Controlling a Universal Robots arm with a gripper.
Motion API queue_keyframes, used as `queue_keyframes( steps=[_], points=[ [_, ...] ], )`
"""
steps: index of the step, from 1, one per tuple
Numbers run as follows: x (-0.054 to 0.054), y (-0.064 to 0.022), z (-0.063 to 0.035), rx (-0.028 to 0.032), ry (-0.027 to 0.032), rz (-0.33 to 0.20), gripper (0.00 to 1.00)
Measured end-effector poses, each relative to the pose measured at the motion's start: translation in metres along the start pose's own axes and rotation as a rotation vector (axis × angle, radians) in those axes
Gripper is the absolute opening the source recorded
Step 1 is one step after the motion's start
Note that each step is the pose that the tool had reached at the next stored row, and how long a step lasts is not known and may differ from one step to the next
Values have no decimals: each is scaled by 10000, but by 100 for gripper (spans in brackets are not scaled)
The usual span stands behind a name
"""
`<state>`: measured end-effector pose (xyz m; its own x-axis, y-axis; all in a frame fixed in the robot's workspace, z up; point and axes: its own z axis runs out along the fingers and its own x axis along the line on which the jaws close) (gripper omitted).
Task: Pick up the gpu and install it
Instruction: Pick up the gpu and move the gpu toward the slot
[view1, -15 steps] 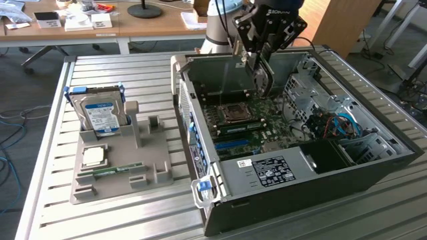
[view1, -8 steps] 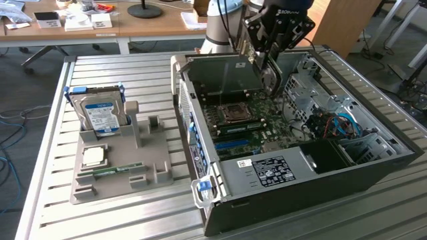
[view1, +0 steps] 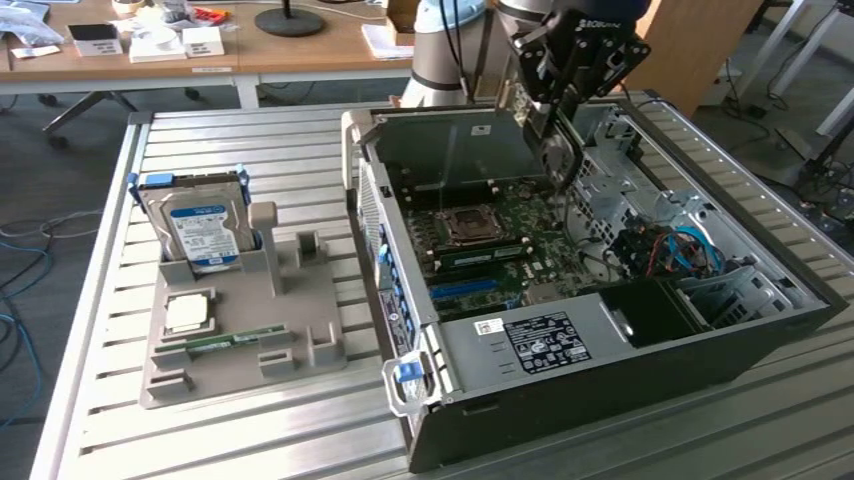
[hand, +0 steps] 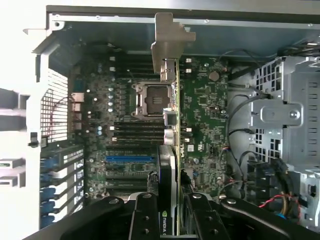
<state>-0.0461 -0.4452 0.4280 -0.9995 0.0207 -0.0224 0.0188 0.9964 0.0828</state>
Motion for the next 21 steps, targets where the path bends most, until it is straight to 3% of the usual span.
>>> queue_keyframes(
  steps=[21],
  points=[
    [-549, 11, 13, -1, -1, 0, 27]
  ],
)
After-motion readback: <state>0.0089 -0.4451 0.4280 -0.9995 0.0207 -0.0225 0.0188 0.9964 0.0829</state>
